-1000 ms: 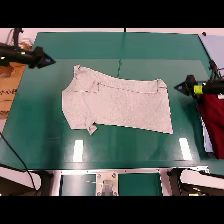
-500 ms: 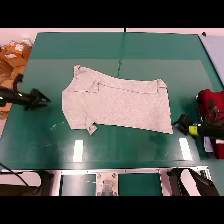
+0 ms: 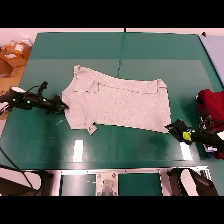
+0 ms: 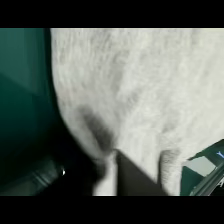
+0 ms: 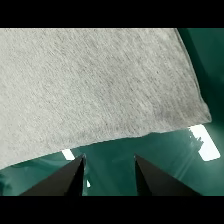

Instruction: Fold the shirts.

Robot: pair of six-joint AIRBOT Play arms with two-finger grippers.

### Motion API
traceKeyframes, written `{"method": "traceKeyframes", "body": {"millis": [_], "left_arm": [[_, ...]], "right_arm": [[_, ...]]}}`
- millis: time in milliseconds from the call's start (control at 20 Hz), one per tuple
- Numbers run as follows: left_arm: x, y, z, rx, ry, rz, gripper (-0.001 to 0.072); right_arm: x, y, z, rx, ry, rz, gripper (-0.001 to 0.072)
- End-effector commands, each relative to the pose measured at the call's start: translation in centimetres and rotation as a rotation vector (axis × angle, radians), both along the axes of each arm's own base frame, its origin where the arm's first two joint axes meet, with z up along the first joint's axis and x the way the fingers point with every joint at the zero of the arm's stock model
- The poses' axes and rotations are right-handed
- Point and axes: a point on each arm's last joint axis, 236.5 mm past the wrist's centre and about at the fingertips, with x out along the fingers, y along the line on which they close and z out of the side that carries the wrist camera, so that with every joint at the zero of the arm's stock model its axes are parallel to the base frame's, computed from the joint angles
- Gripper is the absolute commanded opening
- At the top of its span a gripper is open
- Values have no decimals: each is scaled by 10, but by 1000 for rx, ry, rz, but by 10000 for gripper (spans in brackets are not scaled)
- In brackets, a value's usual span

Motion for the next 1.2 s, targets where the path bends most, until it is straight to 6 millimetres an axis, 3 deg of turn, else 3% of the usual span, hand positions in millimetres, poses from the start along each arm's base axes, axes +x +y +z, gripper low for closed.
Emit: {"method": "traceKeyframes", "body": {"millis": [0, 100, 200, 350, 450, 650, 700, 750, 850, 1000, 1050, 1150], "left_arm": [[-4, -17, 9, -33, -10, -86, 23], [-11, -14, 18, -27, 5, -152, 22], [-11, -9, 22, -6, 8, -178, 22], [-4, -7, 24, 8, -13, -171, 23], [-4, -7, 24, 8, -14, -170, 22], [-4, -7, 24, 8, -14, -171, 22], [-4, -7, 24, 7, -12, -173, 22], [-6, -8, 25, 3, -8, -177, 22], [-9, -9, 27, -6, 0, -187, 21], [-12, -9, 53, 6, -47, -209, 20], [-9, -8, 73, 31, -104, -211, 20], [1, -6, 137, 92, -276, -193, 20]], "right_arm": [[-4, 3, -1, 46, 44, -54, 413], [-22, 4, -10, 50, 138, -62, 412], [-32, -10, -22, -6, 194, -106, 413], [-18, -26, -39, -30, 180, -175, 414], [-10, -22, -56, 31, 209, -215, 413], [26, -27, -75, 53, 148, -258, 402], [32, -29, -74, 52, 141, -251, 380], [38, -30, -71, 48, 131, -229, 261], [49, -28, -56, 43, 94, -152, 33], [72, -25, -15, 33, 4, -17, 10], [84, -27, 10, 21, -48, 12, 10], [111, -31, 86, -34, -211, 71, 10]]}}
